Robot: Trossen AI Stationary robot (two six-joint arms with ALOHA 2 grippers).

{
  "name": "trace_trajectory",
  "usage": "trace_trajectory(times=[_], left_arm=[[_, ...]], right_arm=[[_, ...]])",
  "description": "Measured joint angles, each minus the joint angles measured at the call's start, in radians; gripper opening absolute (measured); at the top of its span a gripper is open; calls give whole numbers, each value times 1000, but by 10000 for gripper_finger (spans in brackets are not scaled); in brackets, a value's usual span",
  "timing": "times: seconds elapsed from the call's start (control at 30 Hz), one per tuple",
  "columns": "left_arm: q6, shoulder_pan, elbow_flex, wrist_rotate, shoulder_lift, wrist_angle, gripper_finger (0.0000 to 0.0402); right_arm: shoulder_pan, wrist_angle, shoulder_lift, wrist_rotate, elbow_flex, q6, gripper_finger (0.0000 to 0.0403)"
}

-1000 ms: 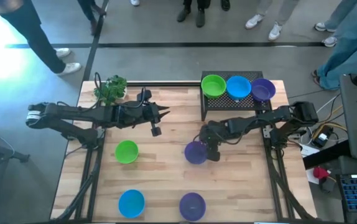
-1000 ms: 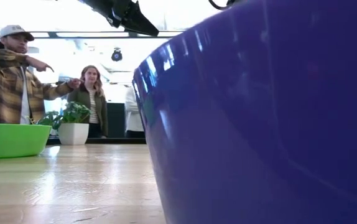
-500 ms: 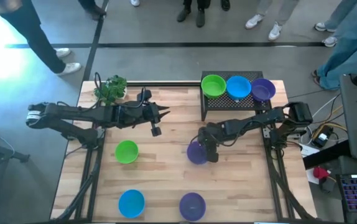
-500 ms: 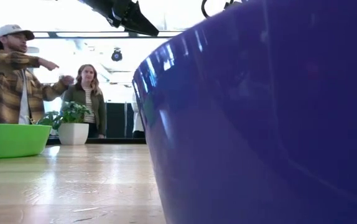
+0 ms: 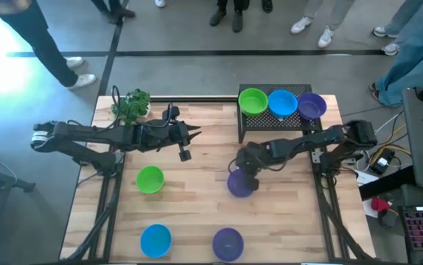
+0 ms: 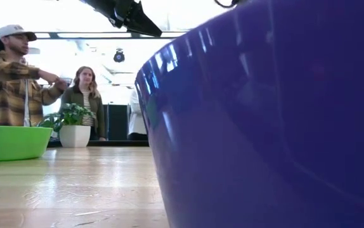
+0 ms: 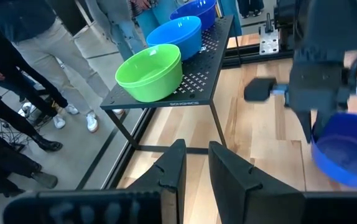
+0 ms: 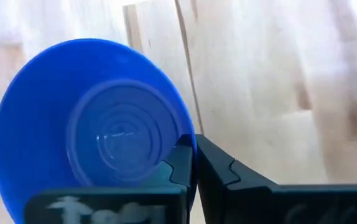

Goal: Pick & Place Mini bowls
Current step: Stack the top violet bowl on top of the violet bowl on the shelf

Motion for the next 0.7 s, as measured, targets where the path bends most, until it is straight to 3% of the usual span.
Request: trace_trajectory(times=[0.2,0.7], left_arm=[[0,0,0,0,0,-2,64],[0,0,0,0,0,0,64]], right_arm=[[0,-117,-153,39,37,32,8],[0,-579,-483,411,221,281,8]])
